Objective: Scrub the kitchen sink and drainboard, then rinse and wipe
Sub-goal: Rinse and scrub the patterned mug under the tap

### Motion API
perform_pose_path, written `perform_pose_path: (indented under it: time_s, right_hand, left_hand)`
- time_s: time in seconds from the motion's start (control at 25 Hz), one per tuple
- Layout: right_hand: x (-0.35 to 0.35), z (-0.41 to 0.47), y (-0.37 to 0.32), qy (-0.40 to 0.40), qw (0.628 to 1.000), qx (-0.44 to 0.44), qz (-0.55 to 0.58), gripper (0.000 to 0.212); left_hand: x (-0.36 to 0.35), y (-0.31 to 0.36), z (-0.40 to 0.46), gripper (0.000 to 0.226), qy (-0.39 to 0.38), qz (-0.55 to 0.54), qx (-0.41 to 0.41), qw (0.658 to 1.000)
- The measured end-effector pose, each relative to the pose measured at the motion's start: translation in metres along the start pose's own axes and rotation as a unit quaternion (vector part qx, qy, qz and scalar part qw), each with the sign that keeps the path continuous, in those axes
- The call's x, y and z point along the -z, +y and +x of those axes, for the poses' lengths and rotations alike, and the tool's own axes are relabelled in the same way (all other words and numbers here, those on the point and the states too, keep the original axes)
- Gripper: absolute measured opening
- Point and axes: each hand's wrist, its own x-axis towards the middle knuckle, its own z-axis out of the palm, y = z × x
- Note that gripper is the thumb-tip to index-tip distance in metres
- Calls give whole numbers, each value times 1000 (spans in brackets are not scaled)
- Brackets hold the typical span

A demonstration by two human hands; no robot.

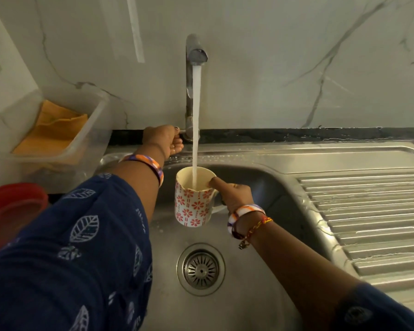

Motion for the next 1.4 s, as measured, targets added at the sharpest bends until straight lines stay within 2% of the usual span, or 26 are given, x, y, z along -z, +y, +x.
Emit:
perform_pose_path:
  time_s: [0.24,0.36,0.6,0.72,0.84,1.12,1.4]
  right_hand:
    - [-2,5,11,27,999,19,9,27]
    - [-2,2,12,35,999,34,4,30]
    - [-5,-1,10,66,994,76,-28,36]
    - [-7,0,10,78,993,74,-40,37]
    - [-9,0,12,80,994,64,-32,37]
    - [-11,-2,14,79,996,39,-4,33]
    - [-12,0,14,79,996,35,-2,33]
  left_hand:
    - [-2,1,-3,14,13,12,-7,1000]
    - [-1,0,-3,23,14,22,-9,1000]
    - [1,-1,-4,28,-16,16,-6,1000]
    - [3,-1,-2,28,-25,9,2,1000]
    - [4,0,-4,16,-47,-1,13,999]
    - [4,3,-12,27,-57,3,27,998]
    - [6,3,-17,29,-66,-9,36,997]
